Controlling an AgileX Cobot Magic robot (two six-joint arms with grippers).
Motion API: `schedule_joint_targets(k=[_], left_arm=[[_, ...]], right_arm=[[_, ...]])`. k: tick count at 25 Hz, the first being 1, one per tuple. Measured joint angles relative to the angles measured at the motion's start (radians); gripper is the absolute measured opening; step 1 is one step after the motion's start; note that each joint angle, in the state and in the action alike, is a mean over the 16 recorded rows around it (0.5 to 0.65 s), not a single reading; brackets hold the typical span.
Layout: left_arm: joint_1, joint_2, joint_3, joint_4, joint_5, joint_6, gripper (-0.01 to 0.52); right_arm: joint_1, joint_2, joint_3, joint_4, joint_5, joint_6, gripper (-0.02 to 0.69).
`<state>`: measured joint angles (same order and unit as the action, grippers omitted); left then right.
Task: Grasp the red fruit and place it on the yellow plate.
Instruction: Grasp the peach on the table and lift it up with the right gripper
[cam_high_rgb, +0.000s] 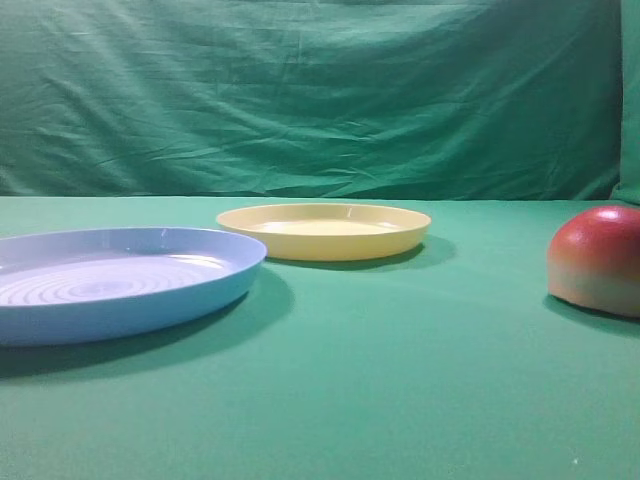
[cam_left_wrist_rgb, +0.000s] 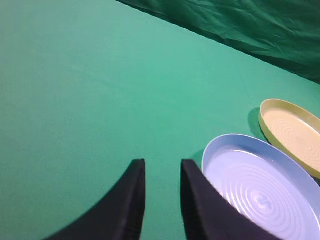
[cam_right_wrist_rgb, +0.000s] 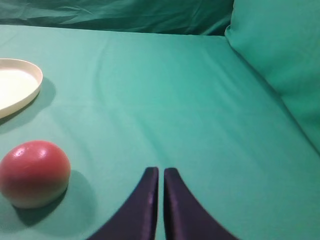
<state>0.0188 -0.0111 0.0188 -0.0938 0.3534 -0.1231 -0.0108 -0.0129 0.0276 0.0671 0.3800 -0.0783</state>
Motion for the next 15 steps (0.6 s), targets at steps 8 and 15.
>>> schedule_joint_targets(k=[8, 15], left_arm=[[0.000, 0.000, 0.000, 0.000, 0.000, 0.000, 0.157], [0.000, 0.000, 0.000, 0.000, 0.000, 0.000, 0.157]], right_arm=[[0.000, 0.000, 0.000, 0.000, 0.000, 0.000, 0.000], [0.000, 0.000, 0.000, 0.000, 0.000, 0.000, 0.000]])
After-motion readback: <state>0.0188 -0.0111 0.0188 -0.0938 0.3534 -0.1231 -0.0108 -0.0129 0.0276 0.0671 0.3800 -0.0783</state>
